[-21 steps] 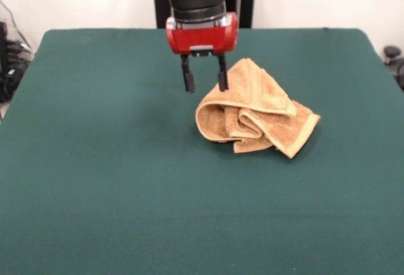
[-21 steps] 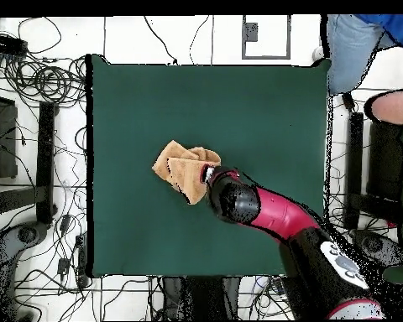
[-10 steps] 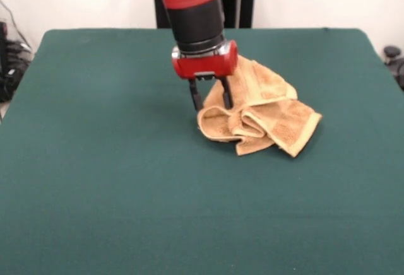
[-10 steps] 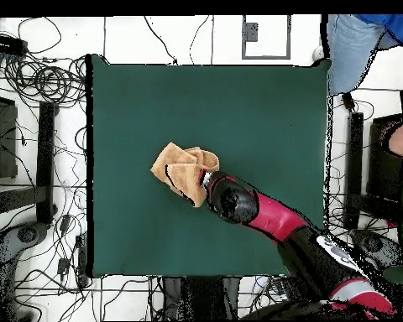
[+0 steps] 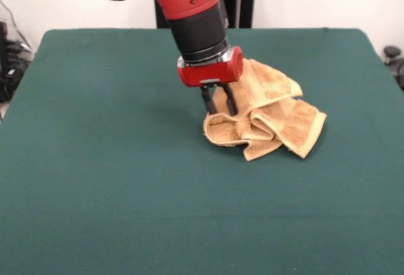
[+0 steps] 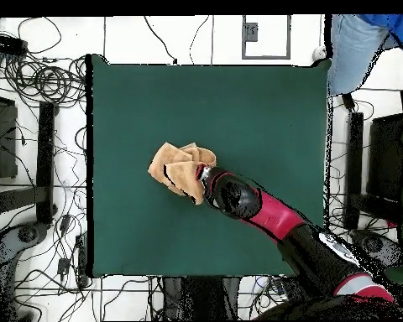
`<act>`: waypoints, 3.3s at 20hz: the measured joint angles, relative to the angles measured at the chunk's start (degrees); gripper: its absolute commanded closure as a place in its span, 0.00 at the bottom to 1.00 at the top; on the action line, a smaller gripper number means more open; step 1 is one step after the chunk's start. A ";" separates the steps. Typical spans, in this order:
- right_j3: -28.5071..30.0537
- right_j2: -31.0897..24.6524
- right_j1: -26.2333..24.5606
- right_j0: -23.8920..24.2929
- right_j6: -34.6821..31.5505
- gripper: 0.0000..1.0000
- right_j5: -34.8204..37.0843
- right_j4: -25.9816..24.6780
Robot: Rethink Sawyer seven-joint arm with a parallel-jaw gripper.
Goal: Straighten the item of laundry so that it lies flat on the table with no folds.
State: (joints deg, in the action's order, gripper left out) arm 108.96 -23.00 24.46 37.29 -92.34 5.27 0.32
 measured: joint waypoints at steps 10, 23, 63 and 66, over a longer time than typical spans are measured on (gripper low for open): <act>0.00 -0.52 0.55 -1.83 0.00 1.00 -0.01 1.87; -0.02 5.72 5.72 -10.63 0.00 0.00 0.01 1.92; -14.21 12.90 1.49 -14.22 0.00 0.00 11.06 -12.26; -15.95 12.91 0.30 -14.21 0.00 0.00 11.82 -14.94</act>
State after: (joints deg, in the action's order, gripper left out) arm 93.00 -10.10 24.76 23.07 -92.34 17.09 -14.62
